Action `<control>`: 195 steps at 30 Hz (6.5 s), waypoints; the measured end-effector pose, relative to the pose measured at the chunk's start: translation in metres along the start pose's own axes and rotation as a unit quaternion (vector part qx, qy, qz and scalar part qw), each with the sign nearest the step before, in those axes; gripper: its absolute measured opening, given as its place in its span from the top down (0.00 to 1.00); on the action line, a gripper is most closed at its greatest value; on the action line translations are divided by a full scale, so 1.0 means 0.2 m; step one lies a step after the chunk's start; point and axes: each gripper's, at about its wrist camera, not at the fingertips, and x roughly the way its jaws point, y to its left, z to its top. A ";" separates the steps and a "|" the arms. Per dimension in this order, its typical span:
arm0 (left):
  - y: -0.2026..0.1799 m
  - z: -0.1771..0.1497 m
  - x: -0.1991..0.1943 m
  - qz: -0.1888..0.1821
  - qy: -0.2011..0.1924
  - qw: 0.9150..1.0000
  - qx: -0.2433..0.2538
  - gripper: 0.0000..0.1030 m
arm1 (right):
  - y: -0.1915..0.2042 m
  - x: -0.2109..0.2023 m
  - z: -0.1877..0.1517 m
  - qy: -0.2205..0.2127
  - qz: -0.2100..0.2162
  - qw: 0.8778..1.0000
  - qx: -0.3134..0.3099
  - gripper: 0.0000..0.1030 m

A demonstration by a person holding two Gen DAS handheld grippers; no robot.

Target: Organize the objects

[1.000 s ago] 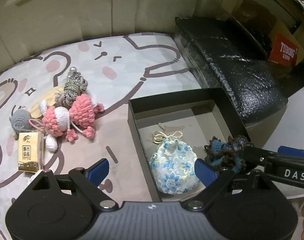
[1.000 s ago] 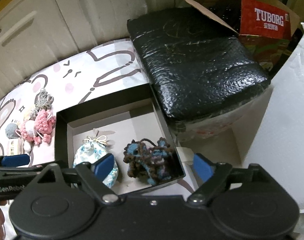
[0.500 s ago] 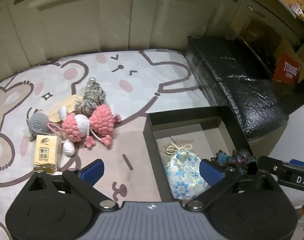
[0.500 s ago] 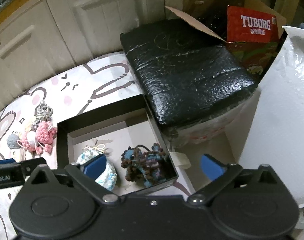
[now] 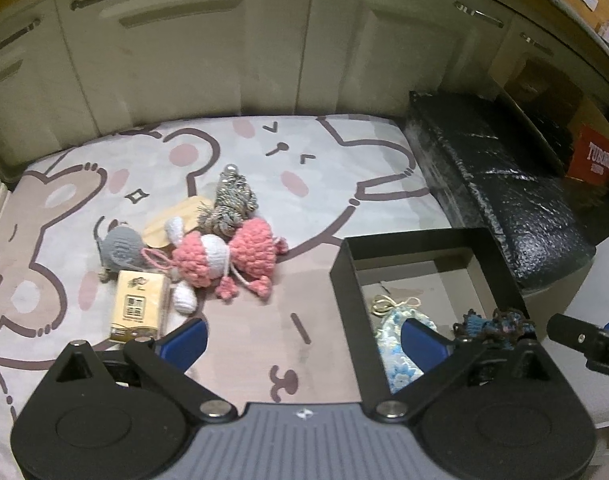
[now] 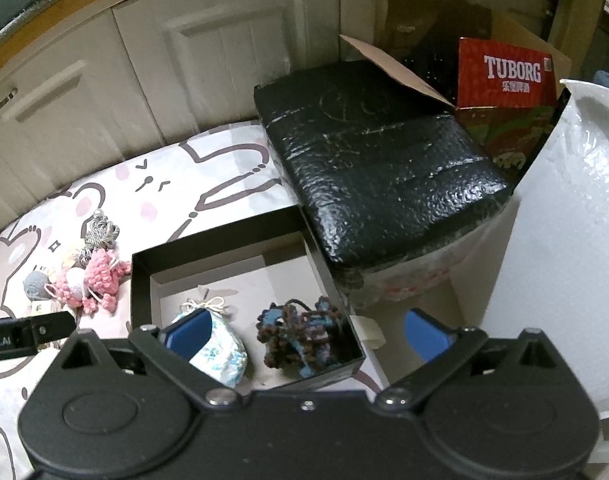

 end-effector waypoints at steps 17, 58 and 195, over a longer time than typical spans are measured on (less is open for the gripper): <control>0.34 0.00 -0.10 0.045 -0.021 0.997 -0.057 0.01 | 0.24 0.02 0.02 -0.004 0.027 0.999 -0.024 0.00; 0.93 -0.10 -0.26 0.126 -0.090 0.981 -0.116 0.01 | 1.09 0.02 -0.07 -0.022 0.143 0.976 -0.161 0.00; 0.79 -0.06 -0.32 0.144 -0.111 0.976 -0.123 0.49 | 1.10 -0.07 0.01 -0.080 0.185 0.964 -0.173 0.47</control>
